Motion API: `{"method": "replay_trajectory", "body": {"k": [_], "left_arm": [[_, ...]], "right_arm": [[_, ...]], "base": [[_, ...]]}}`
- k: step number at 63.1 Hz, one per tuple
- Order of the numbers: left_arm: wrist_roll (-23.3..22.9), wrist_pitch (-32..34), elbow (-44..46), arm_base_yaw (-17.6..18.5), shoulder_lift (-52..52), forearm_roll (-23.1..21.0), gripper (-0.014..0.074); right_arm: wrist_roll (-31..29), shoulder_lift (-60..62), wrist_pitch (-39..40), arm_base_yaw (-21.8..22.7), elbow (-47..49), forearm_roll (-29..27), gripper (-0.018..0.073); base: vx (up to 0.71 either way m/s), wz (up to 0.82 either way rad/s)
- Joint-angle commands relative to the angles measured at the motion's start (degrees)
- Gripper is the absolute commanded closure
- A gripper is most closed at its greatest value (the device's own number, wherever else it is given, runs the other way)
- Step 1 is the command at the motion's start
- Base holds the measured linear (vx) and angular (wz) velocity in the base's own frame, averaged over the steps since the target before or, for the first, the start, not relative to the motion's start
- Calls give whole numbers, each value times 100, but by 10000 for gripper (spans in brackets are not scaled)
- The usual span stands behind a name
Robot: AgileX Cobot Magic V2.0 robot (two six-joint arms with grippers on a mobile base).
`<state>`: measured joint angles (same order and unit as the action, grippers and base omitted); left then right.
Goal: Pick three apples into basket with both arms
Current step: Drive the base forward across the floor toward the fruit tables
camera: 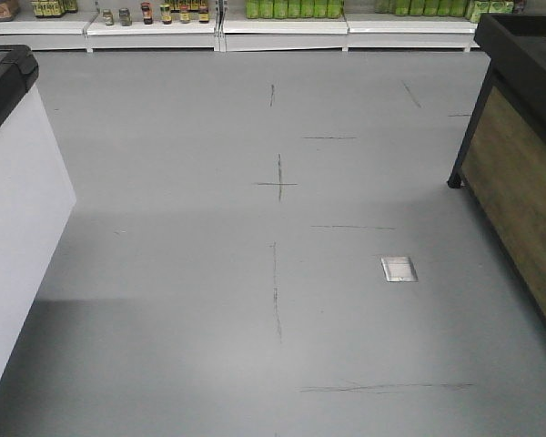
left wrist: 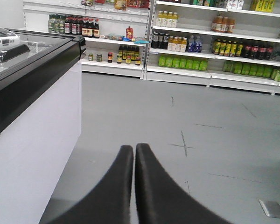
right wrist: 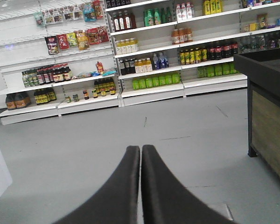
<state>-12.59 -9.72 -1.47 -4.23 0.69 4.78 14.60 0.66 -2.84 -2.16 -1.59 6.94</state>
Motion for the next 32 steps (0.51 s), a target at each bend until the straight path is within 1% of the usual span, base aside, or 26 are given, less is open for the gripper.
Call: {"method": "replay_trajectory", "body": {"k": [1,32], "left_arm": [[-32,437,-32,-14,88,0,603],[-32,437,-32,-14,88,0,603]], "right_arm": [[-23,74,425,38,-80,70,564],[-23,74,425,38,-80,70,564]], "base": [[0,0],[0,0]]}}
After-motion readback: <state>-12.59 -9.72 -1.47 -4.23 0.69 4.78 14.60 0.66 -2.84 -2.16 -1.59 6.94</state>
